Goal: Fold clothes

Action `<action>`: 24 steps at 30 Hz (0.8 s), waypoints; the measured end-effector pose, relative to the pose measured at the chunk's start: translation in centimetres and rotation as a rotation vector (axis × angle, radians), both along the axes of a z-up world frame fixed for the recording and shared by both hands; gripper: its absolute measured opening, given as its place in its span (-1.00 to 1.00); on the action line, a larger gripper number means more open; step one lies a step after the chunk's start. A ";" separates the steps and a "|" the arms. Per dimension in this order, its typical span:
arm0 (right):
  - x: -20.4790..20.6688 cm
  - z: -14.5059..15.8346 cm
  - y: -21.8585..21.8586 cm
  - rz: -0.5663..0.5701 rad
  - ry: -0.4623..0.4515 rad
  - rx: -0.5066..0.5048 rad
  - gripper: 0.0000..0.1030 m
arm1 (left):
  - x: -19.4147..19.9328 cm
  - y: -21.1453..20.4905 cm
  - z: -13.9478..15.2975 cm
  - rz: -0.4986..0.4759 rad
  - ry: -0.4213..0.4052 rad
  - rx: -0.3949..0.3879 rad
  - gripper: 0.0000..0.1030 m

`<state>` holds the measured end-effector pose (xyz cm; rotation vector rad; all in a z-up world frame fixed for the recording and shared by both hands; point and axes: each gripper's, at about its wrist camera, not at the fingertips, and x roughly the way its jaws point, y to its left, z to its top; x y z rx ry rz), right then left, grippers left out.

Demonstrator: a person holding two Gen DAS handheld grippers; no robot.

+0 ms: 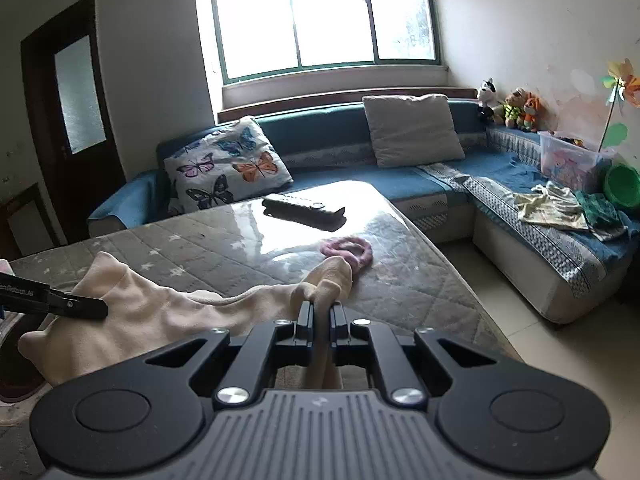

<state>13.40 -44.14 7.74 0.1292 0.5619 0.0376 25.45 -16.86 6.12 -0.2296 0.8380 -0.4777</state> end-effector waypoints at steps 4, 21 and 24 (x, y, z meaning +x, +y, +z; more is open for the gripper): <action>0.6 -1.3 -0.5 -0.007 0.029 0.002 -0.87 | 0.2 -0.2 -0.9 -0.007 0.024 0.025 -0.68; 0.2 -2.4 -0.1 -0.005 0.047 -0.018 -0.76 | -0.3 0.7 -1.4 0.053 0.024 0.108 0.06; 0.5 -2.2 1.2 0.037 0.044 -0.014 -0.76 | -0.4 0.5 -1.5 0.051 0.025 0.111 0.07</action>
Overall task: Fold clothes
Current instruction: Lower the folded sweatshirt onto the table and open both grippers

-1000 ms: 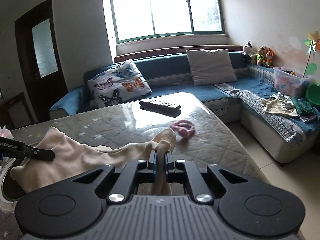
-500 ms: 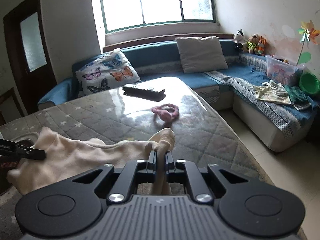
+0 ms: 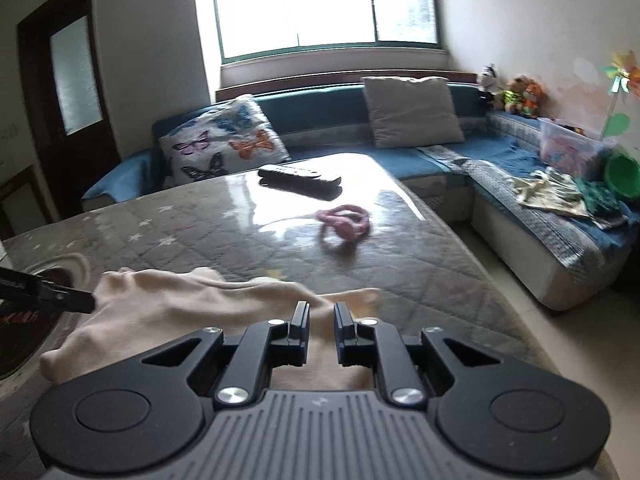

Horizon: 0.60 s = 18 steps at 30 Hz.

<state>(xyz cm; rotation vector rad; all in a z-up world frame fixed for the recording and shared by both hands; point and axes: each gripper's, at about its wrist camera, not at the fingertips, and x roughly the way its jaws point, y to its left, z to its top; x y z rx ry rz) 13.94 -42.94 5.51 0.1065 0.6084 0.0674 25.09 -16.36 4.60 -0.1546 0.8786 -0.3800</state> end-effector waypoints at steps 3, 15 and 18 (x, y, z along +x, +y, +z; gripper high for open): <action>0.9 0.0 1.4 0.039 0.001 0.004 -0.76 | 0.3 0.0 -0.2 0.002 0.003 0.004 0.08; 6.2 -2.9 4.2 0.052 0.075 -0.008 -0.76 | 0.7 1.0 -0.9 -0.007 0.010 0.008 0.17; 5.7 -2.6 4.3 0.054 0.065 -0.021 -0.76 | 0.0 1.3 -0.6 -0.009 0.000 0.016 0.36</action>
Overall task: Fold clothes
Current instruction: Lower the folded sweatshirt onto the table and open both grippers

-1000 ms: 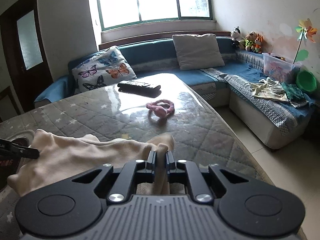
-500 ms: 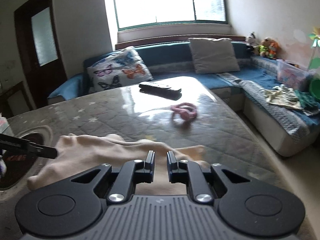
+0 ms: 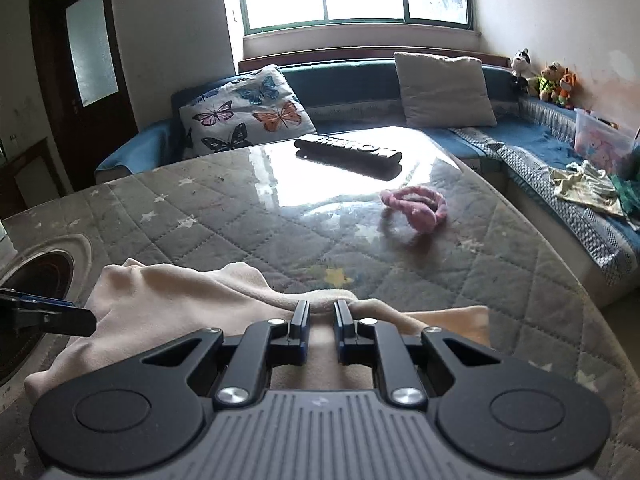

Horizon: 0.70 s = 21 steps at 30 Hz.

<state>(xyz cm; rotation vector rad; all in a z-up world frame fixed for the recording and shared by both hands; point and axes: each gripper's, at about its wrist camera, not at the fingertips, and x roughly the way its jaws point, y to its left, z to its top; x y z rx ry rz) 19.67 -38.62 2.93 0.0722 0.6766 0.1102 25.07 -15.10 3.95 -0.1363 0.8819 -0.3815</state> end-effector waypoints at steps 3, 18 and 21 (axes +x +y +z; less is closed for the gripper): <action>-1.0 0.8 0.3 0.008 -0.012 -0.007 -0.75 | -1.0 0.2 0.3 -0.008 -0.011 -0.005 0.47; -8.2 1.2 2.2 0.029 -0.015 -0.025 0.06 | -6.7 0.3 0.9 -0.048 -0.090 0.027 1.00; -9.4 1.1 2.6 0.021 -0.012 -0.018 0.28 | -7.6 0.3 0.8 -0.055 -0.104 0.036 1.00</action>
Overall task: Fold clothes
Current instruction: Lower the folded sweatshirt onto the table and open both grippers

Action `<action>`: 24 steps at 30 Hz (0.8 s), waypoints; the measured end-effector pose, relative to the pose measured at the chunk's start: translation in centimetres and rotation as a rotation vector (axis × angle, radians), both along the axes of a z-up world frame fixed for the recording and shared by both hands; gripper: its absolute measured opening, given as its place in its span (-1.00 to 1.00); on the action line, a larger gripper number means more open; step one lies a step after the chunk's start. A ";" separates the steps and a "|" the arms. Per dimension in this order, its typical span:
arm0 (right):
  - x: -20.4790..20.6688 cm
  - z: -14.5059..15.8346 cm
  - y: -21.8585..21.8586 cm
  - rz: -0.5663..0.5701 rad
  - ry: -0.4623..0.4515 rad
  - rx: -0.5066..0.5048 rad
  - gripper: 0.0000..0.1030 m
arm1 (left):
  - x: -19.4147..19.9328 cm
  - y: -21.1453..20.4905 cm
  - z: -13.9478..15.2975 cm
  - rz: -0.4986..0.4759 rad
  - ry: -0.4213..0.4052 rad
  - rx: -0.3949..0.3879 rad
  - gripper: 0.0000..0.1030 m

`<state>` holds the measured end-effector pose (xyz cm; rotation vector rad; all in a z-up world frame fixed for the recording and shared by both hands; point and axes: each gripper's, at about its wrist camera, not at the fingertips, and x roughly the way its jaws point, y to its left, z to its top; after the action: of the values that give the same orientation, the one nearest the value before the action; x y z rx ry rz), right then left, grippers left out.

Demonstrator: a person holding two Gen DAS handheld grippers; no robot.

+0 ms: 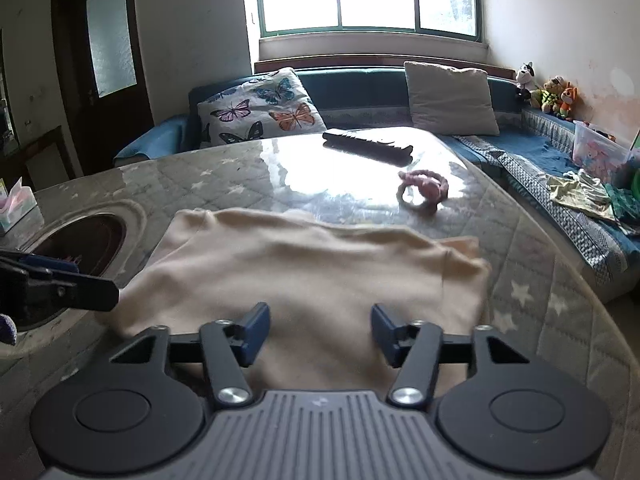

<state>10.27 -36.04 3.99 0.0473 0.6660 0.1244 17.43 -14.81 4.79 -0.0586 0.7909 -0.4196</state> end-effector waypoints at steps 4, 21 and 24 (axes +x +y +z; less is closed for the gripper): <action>-1.3 -0.2 0.5 -0.009 0.004 0.017 0.43 | -1.2 0.0 -0.2 -0.011 -0.024 0.020 1.00; -6.8 -0.5 3.0 -0.053 0.020 -0.036 0.95 | -5.2 1.9 -1.3 0.007 -0.026 0.099 1.00; -7.5 -0.4 3.1 -0.069 0.017 -0.035 0.96 | -5.8 2.0 -1.4 0.009 -0.022 0.110 1.00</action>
<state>2.78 -32.90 3.54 0.0377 0.6826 0.0455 11.66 -12.79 3.35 0.0444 0.7908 -0.3673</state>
